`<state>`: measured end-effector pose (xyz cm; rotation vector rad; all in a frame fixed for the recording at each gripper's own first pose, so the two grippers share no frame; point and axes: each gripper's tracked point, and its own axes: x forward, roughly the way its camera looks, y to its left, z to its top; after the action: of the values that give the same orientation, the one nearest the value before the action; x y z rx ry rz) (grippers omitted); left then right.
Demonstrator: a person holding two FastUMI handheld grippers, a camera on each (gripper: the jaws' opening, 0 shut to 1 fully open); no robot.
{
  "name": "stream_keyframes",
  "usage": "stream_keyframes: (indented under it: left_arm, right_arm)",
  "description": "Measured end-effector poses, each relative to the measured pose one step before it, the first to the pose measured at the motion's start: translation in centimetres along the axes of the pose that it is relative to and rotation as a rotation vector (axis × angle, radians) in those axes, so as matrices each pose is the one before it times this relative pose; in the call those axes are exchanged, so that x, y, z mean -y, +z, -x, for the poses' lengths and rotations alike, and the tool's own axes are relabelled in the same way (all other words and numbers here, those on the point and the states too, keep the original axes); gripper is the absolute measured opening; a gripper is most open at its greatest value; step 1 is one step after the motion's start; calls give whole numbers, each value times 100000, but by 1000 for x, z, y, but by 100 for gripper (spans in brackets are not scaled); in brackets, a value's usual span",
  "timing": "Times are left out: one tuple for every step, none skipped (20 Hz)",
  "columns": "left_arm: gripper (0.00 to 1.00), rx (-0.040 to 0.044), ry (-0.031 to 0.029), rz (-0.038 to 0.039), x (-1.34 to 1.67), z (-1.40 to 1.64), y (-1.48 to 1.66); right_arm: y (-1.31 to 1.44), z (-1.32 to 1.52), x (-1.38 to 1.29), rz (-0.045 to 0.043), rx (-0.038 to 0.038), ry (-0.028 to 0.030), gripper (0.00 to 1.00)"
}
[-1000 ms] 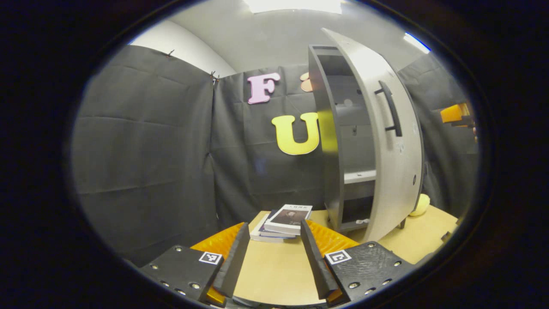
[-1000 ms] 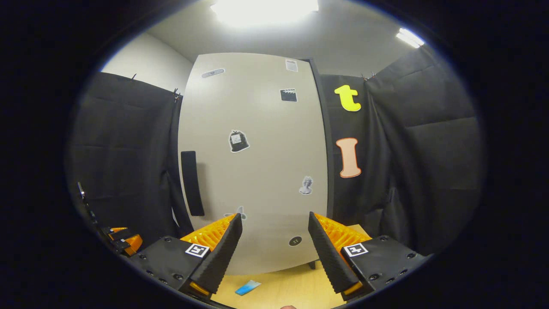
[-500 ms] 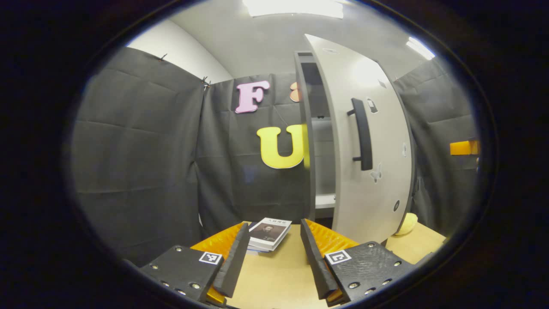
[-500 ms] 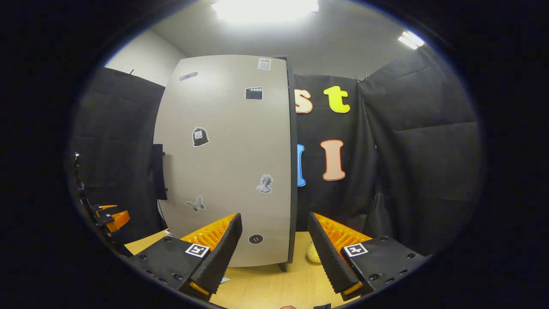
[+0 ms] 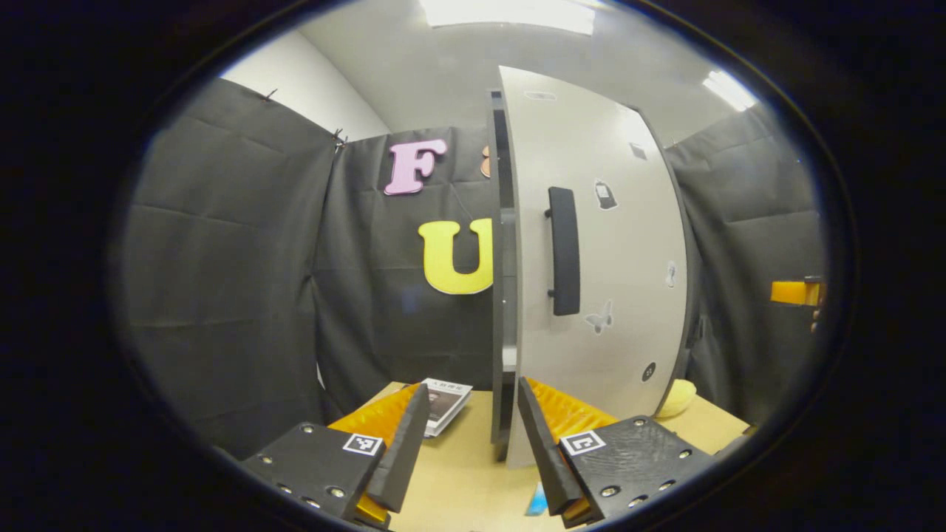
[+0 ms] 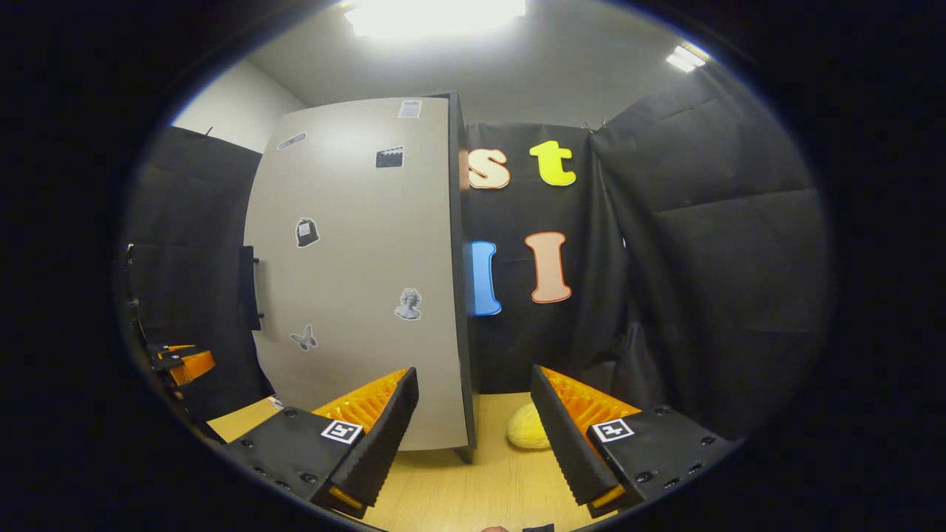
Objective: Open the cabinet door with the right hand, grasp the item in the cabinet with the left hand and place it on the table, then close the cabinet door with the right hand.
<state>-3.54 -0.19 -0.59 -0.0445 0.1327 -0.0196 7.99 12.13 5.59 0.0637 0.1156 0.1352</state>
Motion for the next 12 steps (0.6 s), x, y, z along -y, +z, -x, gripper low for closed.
stream_keyframes:
  left_arm:
    - [71,241,35,275,129,53,96]
    - [71,-64,-289,247,231,15,43]
    - [71,-301,-57,-48,61,113,-65]
    - [72,-304,24,-162,-17,108,-125]
    - [71,348,68,-278,-41,85,176]
    - [71,335,476,-93,-206,140,197]
    - [71,209,40,293,-81,135,90]
    - [71,271,289,385,-75,243,64]
    - [71,273,123,371,-154,153,109]
    - [71,183,299,315,-215,80,24]
    - [71,287,172,339,-134,98,92]
    - [71,64,-23,342,-136,58,62]
  right_arm:
    - [-122,-75,102,-100,-847,331,96]
    - [-6,-27,123,147,-218,120,96]
    - [55,-51,7,254,-102,51,96]
    - [10,106,-147,238,63,328,96]
    - [58,152,-145,466,217,360,96]
    - [21,232,-6,558,229,144,96]
    - [-25,153,-67,544,-171,309,96]
    - [-79,195,-157,300,-135,372,96]
    - [32,165,-80,138,99,234,96]
    - [-28,192,-27,-113,64,-61,92]
    - [35,137,43,-397,44,-4,96]
    - [-19,224,-73,-559,49,113,96]
